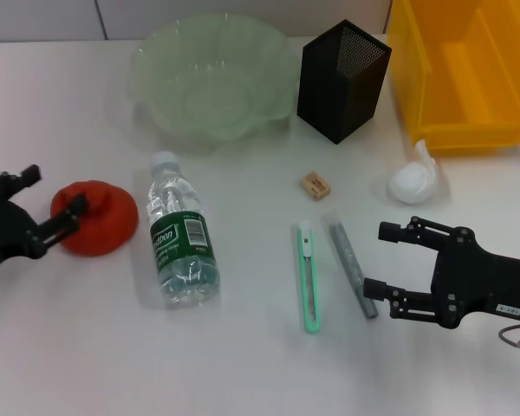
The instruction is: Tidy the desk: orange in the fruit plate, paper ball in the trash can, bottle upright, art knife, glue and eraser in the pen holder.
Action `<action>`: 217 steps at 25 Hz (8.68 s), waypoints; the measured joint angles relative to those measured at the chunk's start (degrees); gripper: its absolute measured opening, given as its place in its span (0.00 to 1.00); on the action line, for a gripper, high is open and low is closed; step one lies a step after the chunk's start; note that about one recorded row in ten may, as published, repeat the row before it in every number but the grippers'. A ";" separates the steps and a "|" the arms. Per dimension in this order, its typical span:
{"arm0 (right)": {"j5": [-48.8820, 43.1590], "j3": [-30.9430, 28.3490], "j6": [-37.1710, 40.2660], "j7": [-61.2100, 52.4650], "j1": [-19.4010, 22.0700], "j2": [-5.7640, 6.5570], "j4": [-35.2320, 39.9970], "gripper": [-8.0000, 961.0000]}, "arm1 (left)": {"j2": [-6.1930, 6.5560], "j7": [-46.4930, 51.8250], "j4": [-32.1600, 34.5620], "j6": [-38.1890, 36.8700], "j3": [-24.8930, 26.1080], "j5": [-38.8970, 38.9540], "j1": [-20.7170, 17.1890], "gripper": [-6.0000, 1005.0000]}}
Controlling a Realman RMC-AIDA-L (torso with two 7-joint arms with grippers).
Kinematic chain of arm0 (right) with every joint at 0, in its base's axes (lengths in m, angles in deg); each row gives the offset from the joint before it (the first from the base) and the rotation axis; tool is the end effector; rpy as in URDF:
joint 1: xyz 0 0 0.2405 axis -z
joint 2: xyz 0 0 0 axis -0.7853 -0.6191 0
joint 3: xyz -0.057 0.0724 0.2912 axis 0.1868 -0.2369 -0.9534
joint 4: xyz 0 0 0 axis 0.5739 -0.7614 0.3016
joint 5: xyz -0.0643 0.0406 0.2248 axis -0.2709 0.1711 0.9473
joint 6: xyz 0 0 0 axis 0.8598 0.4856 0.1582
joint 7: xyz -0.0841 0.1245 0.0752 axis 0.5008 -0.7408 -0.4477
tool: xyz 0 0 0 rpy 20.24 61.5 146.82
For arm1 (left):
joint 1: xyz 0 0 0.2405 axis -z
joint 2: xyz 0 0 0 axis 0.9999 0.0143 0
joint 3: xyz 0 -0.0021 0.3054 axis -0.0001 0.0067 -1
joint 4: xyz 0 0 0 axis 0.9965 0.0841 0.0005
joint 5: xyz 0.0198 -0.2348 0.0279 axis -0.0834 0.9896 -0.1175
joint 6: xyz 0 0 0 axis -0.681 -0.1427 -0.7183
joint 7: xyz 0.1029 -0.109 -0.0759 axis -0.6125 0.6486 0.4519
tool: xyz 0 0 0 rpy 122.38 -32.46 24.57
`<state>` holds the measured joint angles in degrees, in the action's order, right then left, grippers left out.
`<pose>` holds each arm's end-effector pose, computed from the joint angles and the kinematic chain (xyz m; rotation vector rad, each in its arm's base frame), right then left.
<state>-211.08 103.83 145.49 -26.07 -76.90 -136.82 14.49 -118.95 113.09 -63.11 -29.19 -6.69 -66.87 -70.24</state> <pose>0.3532 0.2919 -0.0756 -2.6768 0.3900 0.8893 -0.4318 0.3117 -0.0360 -2.1533 -0.5336 -0.5912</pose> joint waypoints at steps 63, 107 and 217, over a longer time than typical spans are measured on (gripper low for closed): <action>4.31 -0.09 -0.65 -0.04 1.61 -0.11 -0.59 0.83 | -0.61 -16.48 -16.87 19.80 -6.37 22.89 30.01 0.08; -10.87 40.73 3.25 -105.19 -2.48 -0.17 78.52 0.82 | -0.09 6.84 1.74 -8.80 -27.84 14.92 5.50 0.80; 43.43 46.73 -15.72 -20.73 16.71 -0.22 28.48 0.84 | -0.41 118.75 81.10 29.09 -86.33 -27.30 -16.37 0.80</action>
<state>-167.66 150.56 129.78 -46.79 -60.19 -137.04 42.98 -119.36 231.84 17.99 -0.11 -93.01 -94.17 -86.62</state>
